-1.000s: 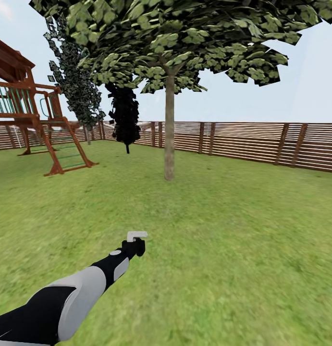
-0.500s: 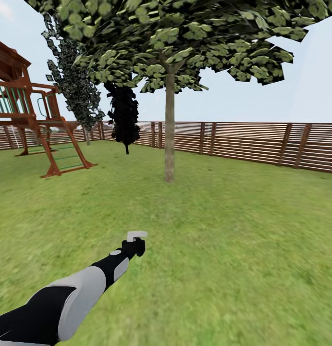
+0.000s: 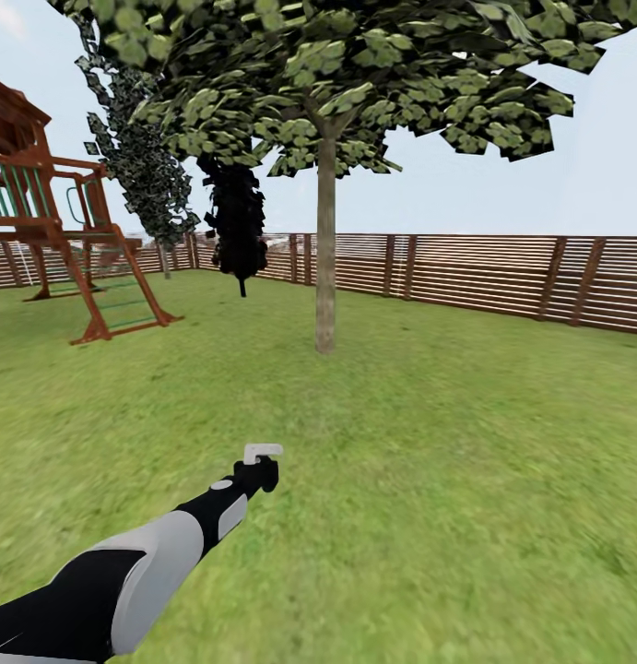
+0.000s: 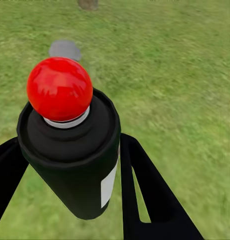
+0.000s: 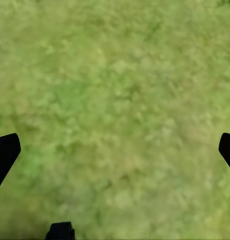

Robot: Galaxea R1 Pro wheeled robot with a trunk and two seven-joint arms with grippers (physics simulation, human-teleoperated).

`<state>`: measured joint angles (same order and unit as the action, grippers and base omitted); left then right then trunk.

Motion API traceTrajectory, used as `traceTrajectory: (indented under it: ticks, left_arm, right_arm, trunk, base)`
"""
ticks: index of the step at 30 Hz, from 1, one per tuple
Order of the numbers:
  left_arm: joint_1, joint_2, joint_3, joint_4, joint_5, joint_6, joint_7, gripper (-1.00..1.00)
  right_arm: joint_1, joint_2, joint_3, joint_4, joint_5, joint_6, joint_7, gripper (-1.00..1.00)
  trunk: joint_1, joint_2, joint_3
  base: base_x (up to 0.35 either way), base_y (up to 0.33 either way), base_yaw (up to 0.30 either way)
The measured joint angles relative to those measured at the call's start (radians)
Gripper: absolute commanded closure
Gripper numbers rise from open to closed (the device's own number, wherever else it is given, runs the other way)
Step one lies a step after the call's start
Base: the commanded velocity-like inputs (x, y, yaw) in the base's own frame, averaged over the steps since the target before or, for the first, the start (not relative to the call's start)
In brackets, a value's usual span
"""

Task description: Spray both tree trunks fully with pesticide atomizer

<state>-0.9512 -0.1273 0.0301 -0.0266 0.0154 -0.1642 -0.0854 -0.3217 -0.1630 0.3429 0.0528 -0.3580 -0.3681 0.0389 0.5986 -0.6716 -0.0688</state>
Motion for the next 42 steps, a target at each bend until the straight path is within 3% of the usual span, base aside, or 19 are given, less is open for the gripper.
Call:
traceTrajectory:
  ticks: [42]
  left_arm:
    - [0.0, 0.0, 0.0, 0.001, 0.0, 0.0, 0.0, 1.0]
  right_arm:
    - [0.0, -0.002, 0.0, 0.0, 0.0, 0.0, 0.0, -1.0]
  trunk:
    - [0.0, 0.0, 0.0]
  base:
    - [0.35, 0.0, 0.0]
